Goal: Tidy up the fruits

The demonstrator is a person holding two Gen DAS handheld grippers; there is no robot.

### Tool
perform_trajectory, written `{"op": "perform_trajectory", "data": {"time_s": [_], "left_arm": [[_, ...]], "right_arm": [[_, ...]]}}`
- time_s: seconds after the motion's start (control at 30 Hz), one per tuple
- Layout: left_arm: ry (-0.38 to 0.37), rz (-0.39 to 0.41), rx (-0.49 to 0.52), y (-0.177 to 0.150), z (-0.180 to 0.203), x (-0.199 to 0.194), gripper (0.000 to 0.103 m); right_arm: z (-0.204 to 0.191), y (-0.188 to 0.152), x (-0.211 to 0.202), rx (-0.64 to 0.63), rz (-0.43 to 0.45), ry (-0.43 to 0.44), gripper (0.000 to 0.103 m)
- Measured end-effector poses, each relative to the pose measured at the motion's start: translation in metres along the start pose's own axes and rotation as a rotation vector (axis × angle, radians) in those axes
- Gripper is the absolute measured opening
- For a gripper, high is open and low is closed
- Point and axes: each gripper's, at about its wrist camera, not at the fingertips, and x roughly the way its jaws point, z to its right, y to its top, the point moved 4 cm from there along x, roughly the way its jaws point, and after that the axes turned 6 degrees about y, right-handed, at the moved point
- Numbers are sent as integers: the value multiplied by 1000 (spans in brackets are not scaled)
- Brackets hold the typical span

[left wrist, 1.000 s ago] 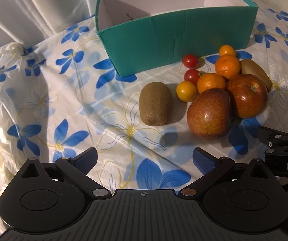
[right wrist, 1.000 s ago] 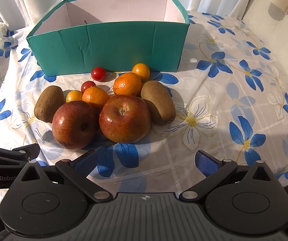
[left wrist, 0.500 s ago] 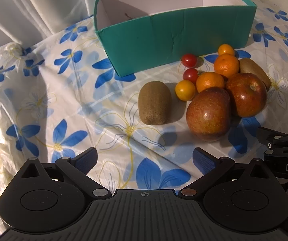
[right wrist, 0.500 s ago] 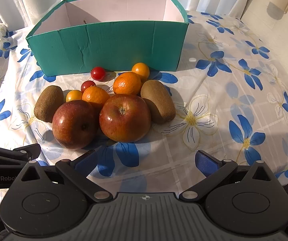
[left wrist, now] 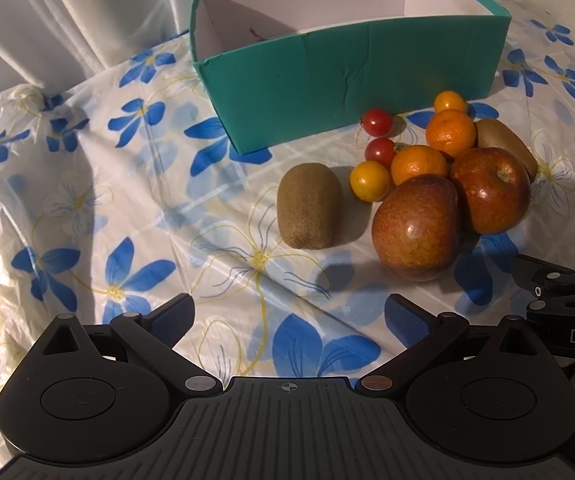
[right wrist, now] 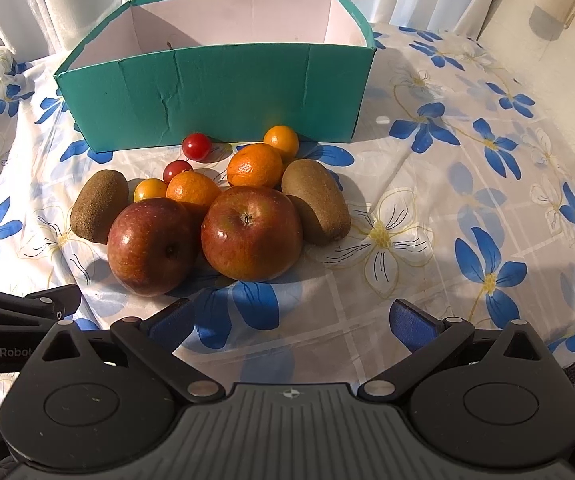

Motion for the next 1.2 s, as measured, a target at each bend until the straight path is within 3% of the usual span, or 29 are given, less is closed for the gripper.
{"op": "perform_trajectory", "data": {"time_s": [1.2], "left_arm": [[-28, -10, 18, 2, 2, -1, 103]], "right_arm": [[3, -1, -4, 13, 2, -18, 103]]}}
